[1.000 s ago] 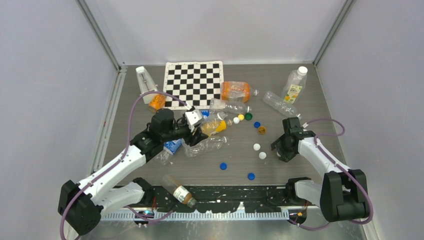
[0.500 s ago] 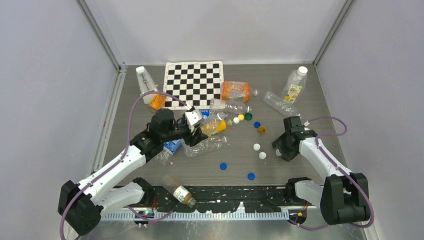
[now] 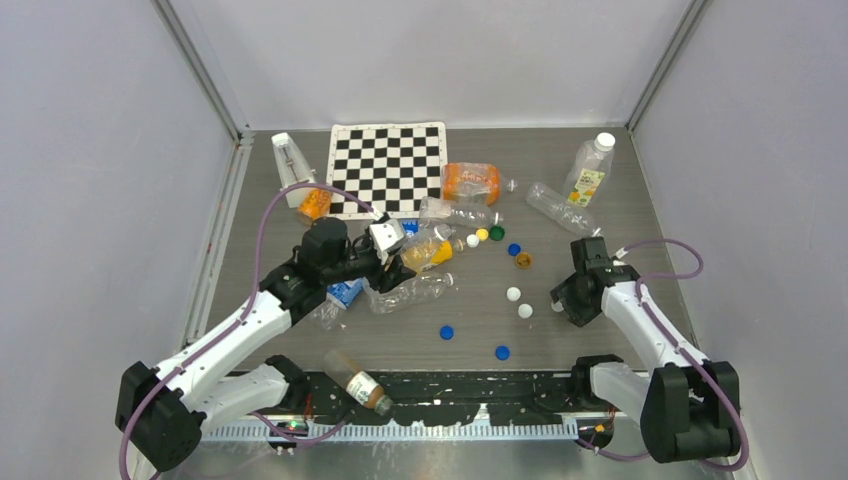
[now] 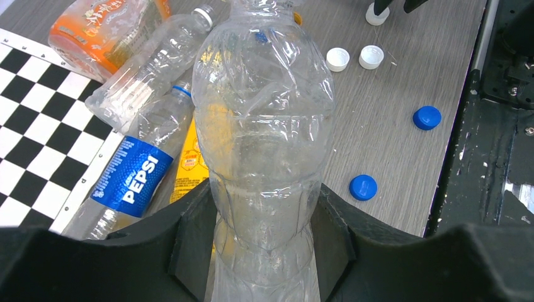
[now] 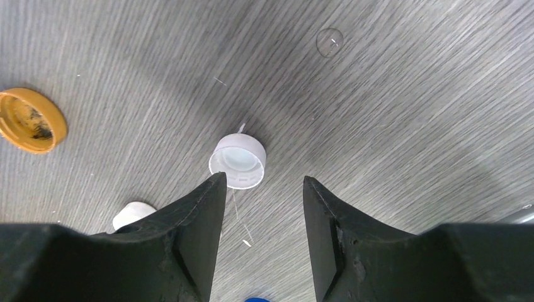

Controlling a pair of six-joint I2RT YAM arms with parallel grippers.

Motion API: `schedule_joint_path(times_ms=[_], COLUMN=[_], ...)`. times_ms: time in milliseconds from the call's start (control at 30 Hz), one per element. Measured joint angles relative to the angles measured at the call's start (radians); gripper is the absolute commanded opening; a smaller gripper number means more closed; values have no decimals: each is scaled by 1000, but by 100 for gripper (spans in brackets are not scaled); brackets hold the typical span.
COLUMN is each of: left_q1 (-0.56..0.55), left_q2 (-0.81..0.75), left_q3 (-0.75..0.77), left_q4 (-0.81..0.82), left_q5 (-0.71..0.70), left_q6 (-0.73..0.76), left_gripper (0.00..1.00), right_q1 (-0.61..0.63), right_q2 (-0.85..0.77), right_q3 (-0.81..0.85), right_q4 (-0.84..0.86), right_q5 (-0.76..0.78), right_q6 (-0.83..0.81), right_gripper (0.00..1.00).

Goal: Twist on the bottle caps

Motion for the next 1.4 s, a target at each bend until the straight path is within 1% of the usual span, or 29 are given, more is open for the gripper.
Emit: schedule_joint_path(times_ms=[300,500,567,633,700,800,833,900,967,1100,1233,1400], left_q1=[0,0,0,0,0,0,0,0,0,0,0,0], left_q2=[0,0,0,0,0,0,0,0,-1,-3,-15,-27], left_q3=[0,0,0,0,0,0,0,0,0,0,0,0], left_q4=[-1,-5,-7,-7,-8,-9,-9,-10,-11,-14,-15,-15], left_q5=[2,3,5,5,5,5,5,5,5,5,0,-9], left_q6=[0,0,0,1,1,1,1,1,2,2,3,4], left_gripper=[0,0,0,0,0,0,0,0,0,0,0,0], right_q1=[-2,-3,-3,-3,-3,7,16,38,72,173,233,331], right_q2=[89,152,195,245,288,347,362,391,408,472,529,664], right_q3=[-2,19,46,78,108,158,170,195,229,314,374,521], right_q4=[61,90,100,115,125,132,135,117,85,11,-44,-204], right_q5=[-26,-39,-49,-63,-76,-87,-74,-42,-1,116,212,419], right_q6=[-12,-43,-60,-76,-92,-124,-134,-152,-168,-200,-222,-244], right_gripper=[53,50,47,42,32,19,13,8,6,4,4,5])
